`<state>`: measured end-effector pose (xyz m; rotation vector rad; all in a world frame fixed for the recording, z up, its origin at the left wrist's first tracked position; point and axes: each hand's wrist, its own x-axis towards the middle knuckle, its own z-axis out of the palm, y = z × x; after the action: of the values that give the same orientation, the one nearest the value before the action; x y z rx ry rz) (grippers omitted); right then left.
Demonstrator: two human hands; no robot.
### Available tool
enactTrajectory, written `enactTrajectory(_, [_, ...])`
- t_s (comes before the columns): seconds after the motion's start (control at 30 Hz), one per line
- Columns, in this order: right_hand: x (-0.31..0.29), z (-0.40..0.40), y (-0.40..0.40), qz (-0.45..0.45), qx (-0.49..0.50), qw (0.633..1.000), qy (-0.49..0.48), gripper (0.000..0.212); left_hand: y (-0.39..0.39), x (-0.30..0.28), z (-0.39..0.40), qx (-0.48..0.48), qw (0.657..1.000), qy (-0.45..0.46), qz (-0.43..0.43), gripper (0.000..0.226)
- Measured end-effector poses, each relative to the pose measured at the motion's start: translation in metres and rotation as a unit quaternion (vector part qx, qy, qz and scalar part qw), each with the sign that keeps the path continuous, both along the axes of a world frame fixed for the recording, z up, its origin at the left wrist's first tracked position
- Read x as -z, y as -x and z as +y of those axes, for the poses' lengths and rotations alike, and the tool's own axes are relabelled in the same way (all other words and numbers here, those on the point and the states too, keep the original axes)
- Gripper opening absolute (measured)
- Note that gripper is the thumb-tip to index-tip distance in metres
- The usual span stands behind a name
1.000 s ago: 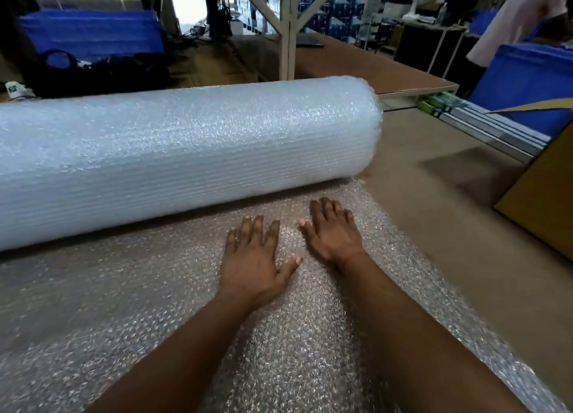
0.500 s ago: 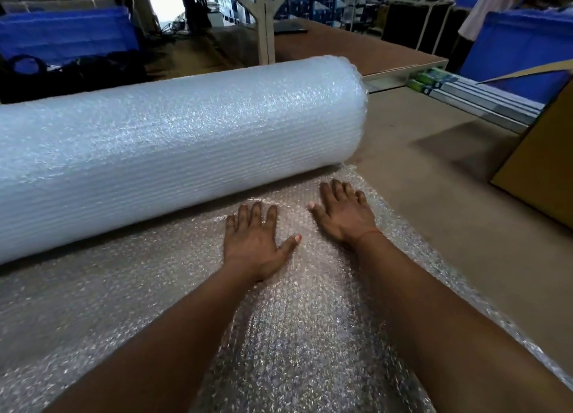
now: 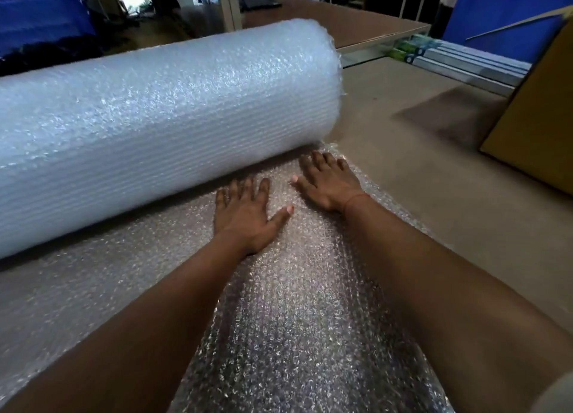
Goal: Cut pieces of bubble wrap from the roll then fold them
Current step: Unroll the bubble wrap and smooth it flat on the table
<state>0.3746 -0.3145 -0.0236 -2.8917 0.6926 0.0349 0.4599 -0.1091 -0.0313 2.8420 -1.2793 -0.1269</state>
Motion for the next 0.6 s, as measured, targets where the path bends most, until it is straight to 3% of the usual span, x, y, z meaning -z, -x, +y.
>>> enactTrajectory(0.4, [-0.012,-0.003,0.029,-0.005,0.020,1.000,-0.019,0.081,0.041,-0.003,-0.007,0.030,0.999,0.010,-0.010,0.102])
enactTrajectory(0.6, [-0.014,0.035,0.104,-0.032,0.007,0.999,0.005,0.077,0.101,-0.010,0.021,0.034,0.999,0.029,0.000,0.095])
